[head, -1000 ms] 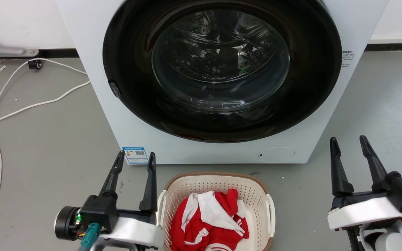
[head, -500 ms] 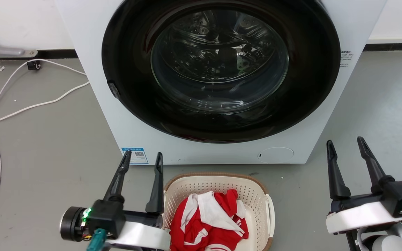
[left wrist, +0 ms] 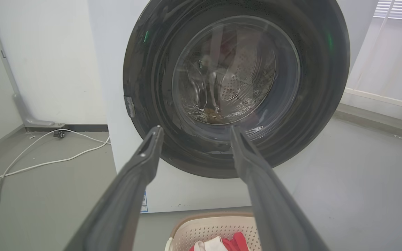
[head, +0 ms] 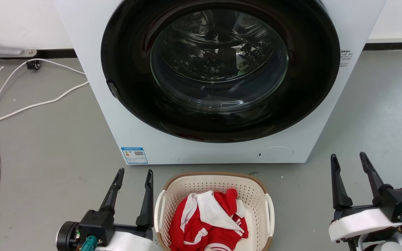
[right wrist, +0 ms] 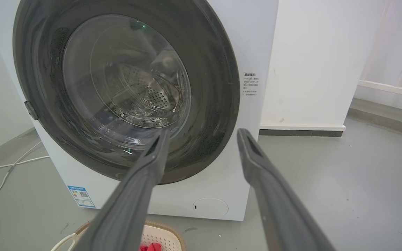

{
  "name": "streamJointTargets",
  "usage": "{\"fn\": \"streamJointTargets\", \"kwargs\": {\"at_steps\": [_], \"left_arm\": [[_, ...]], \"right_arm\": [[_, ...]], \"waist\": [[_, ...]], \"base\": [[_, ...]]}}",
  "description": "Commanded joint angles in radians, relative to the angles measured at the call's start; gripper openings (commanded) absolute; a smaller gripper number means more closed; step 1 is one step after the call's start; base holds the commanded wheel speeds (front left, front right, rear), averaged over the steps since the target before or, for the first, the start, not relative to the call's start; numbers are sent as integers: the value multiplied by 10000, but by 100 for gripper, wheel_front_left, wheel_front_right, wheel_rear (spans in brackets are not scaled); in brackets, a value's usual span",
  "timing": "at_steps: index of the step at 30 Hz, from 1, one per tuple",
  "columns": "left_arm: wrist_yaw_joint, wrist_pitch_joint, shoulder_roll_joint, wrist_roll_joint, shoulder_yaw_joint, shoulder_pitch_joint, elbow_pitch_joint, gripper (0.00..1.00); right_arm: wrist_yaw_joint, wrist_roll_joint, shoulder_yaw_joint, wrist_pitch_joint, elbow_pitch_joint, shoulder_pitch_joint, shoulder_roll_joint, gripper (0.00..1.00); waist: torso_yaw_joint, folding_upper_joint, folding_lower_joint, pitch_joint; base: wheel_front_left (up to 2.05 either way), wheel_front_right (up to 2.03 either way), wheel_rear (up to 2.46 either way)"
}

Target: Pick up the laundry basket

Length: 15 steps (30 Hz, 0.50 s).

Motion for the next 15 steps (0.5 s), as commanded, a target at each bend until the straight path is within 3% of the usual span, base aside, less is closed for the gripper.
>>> {"fn": "streamJointTargets", "kwargs": {"at_steps": [1,8,15], "left_arm": [[-115,-81,-68,325,46,47,55,100],[-456,-202,-294,1288,218,102,262,100],[-575,-194,-408,1461,380,76,284,100]], "right_arm": [[-3,-204,16,-82,63,-34,-6,100],[-3,-639,10,-201,197,-154,-7,100],[-3,-499,17,-195,131,-188,-5,100]], "waist": [[-3,0,0,7],[-19,0,0,25],[-6,0,0,56]], "base": [[0,0,0],[0,0,0],[0,0,0]]}}
